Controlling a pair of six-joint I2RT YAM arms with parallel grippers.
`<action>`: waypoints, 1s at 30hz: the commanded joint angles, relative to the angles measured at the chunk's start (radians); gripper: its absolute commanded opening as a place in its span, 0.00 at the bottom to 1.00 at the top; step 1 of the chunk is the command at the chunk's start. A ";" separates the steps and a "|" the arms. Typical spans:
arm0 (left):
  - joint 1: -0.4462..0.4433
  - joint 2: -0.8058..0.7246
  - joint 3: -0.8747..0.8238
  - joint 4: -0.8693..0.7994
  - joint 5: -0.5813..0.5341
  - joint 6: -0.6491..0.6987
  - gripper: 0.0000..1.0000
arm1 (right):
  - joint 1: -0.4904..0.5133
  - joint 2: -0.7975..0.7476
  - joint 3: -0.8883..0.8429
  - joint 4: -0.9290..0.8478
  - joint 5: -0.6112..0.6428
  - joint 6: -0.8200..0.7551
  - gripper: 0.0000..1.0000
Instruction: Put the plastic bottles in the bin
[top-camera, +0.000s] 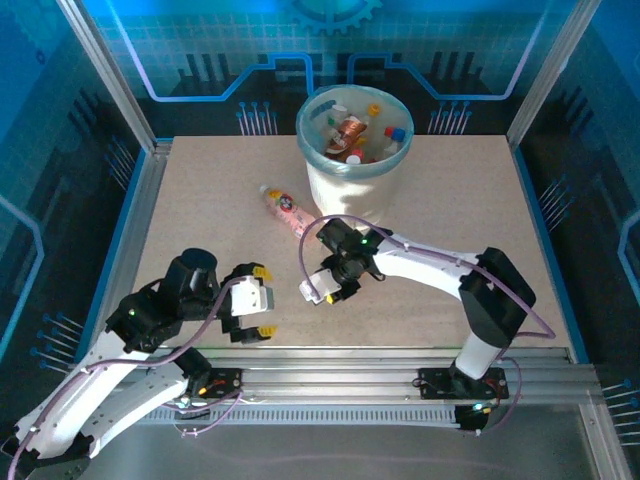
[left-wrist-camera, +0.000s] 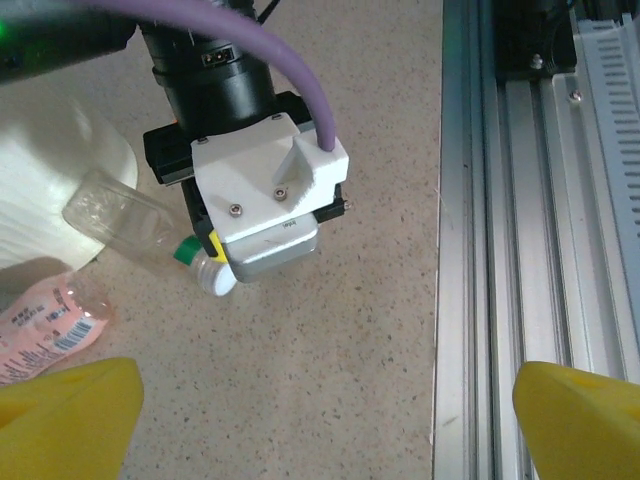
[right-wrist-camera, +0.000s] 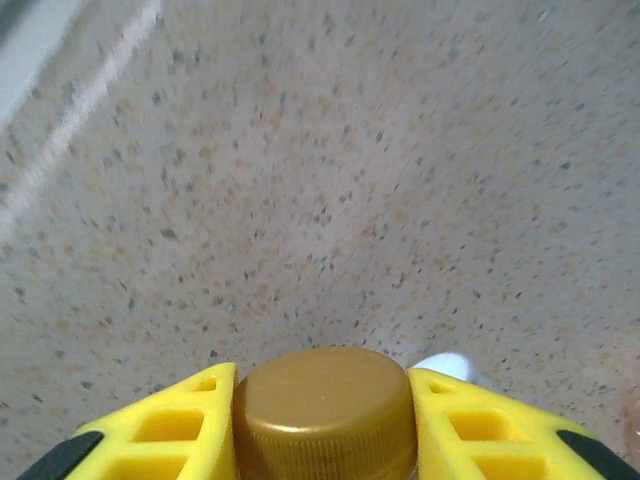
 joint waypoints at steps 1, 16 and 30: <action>-0.006 0.010 0.057 0.098 0.027 -0.057 0.96 | -0.024 -0.089 0.040 -0.004 -0.144 0.116 0.29; -0.006 0.194 0.470 0.465 -0.410 -0.418 0.94 | -0.127 -0.326 0.365 0.322 -0.266 0.539 0.28; -0.007 0.620 0.717 0.434 -0.324 -0.591 0.91 | -0.358 0.105 0.734 0.562 0.052 0.774 0.28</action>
